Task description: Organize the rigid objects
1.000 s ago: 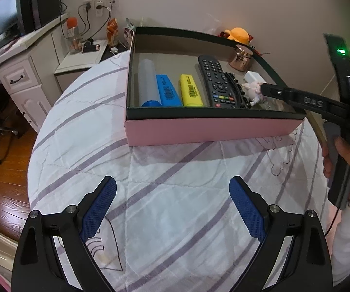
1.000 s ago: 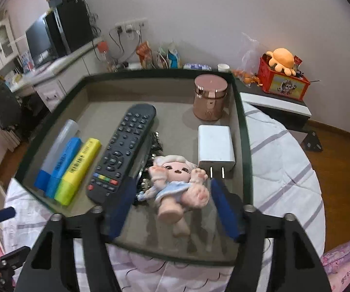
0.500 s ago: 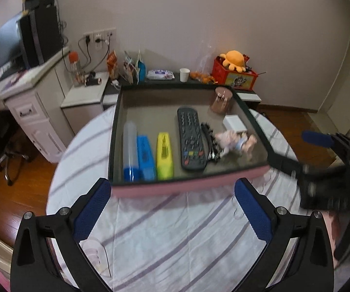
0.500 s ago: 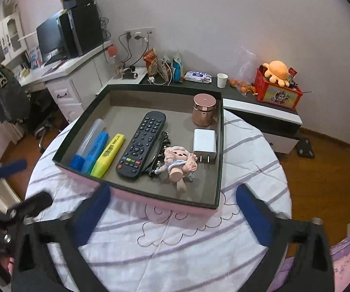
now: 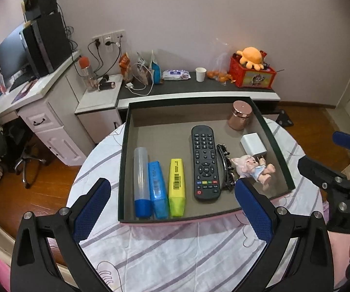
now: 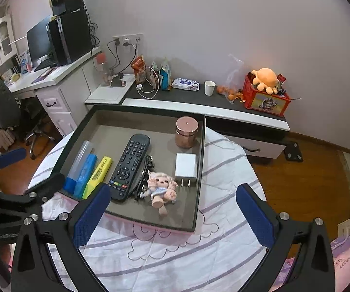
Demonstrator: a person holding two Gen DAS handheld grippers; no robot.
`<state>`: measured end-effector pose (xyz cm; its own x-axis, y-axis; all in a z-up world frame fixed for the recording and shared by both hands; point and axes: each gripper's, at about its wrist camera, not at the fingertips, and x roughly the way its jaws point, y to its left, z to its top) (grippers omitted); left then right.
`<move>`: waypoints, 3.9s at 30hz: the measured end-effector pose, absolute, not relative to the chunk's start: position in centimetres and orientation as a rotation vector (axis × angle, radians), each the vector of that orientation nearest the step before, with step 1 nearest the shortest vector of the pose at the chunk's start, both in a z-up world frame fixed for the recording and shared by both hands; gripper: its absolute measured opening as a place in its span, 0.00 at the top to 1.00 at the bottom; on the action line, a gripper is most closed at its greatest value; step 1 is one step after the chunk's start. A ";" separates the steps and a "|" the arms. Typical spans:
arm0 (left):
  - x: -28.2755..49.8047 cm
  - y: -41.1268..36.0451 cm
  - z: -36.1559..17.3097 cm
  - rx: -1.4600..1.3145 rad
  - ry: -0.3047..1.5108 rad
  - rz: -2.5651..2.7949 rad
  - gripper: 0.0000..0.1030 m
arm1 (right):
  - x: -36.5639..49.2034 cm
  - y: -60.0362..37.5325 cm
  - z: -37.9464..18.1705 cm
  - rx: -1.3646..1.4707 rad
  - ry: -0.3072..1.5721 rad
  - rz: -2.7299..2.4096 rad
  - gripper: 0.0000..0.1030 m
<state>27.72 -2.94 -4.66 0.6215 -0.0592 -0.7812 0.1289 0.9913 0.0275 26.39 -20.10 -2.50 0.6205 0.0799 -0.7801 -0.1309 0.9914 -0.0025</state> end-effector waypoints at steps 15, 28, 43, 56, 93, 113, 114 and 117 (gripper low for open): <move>29.5 -3.1 -5.7 0.086 0.927 -0.072 0.00 | 28.1 -18.9 -2.9 -0.067 0.919 0.137 0.00; 27.9 -0.6 -4.2 0.074 0.895 -0.027 0.00 | 27.4 -16.8 -2.1 -0.084 0.906 0.161 0.00; 24.9 0.9 -1.4 0.059 0.829 -0.013 0.00 | 24.6 -15.0 0.8 -0.112 0.847 0.154 0.00; 18.4 1.3 3.0 0.054 0.588 0.019 0.00 | 19.1 -15.1 4.5 -0.104 0.686 0.144 0.00; 1.1 -0.2 7.2 0.071 0.326 -0.018 0.00 | -0.6 -16.3 9.2 -0.083 0.279 -0.025 0.00; 11.2 0.6 7.3 0.059 0.400 0.030 0.00 | 9.8 -15.7 9.1 -0.109 0.395 -0.005 0.00; 11.3 0.6 7.3 0.054 0.399 0.031 0.00 | 10.0 -15.7 9.0 -0.110 0.394 -0.006 0.00; 11.5 0.7 7.3 0.056 0.389 0.032 0.00 | 10.3 -15.6 9.1 -0.118 0.394 -0.007 0.00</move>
